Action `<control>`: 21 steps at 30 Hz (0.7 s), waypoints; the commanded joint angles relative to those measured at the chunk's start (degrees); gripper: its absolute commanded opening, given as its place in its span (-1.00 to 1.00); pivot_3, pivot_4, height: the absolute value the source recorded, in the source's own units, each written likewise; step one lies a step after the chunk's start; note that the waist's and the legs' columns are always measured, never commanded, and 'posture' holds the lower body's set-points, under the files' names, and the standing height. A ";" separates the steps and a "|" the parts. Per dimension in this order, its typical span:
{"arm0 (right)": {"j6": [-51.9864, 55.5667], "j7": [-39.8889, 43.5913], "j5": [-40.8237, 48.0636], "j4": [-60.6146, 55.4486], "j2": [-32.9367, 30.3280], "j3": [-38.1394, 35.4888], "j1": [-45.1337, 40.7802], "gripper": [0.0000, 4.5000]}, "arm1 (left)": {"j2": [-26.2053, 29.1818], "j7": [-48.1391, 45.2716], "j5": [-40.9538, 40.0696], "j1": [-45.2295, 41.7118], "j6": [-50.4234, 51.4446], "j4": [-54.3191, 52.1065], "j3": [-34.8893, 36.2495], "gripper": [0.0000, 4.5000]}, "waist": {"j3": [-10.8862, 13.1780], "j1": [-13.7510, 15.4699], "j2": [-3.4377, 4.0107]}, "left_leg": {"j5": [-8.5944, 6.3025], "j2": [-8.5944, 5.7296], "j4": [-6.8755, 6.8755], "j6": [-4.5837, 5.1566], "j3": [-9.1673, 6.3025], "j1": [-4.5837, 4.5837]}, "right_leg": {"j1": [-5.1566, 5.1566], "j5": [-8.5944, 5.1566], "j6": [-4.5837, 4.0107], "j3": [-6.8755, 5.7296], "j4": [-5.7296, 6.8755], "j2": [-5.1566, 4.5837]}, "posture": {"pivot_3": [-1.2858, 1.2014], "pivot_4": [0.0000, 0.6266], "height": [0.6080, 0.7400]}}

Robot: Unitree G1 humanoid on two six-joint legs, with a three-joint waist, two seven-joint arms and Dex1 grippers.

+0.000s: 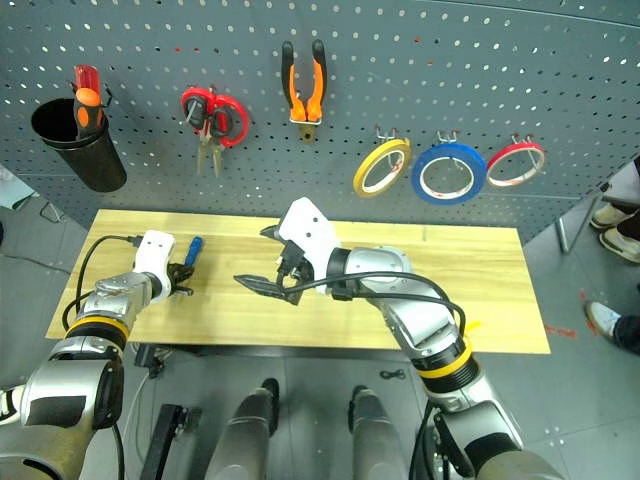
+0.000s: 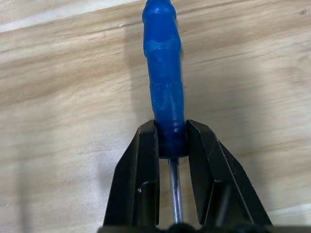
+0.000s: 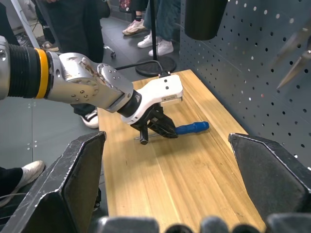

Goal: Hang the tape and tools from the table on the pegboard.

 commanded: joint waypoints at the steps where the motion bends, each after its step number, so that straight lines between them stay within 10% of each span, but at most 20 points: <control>1: -0.08 1.47 5.82 -4.55 -0.53 -6.35 1.80 1.00 | 1.55 -2.46 -3.13 11.67 5.67 -26.02 1.24 -0.83 | 0.00 -0.04 0.01 | 0.00 0.00 -0.06 -0.01 0.01 -0.03 | -0.01 0.05 -0.09 0.01 0.01 -0.04 | 0.13 0.14 1.00; 10: -0.94 -4.07 15.75 -5.24 5.17 -17.79 -3.02 1.00 | -4.18 9.11 -14.05 26.22 16.50 -79.13 14.22 -0.83 | 0.01 0.70 0.01 | 0.07 0.09 -0.11 -0.09 -0.05 -0.25 | -0.22 0.05 -0.07 -0.10 0.00 0.01 | 0.20 0.00 1.00; 21: -7.52 -6.44 16.23 -0.07 8.04 -20.81 -9.49 1.00 | 0.99 22.03 -8.28 7.01 17.67 -79.32 16.81 -0.83 | -0.02 2.26 -0.03 | 0.09 0.05 -0.04 -0.07 -0.03 -0.32 | -0.20 0.11 -0.05 -0.11 -0.10 0.00 | 0.23 -0.12 1.00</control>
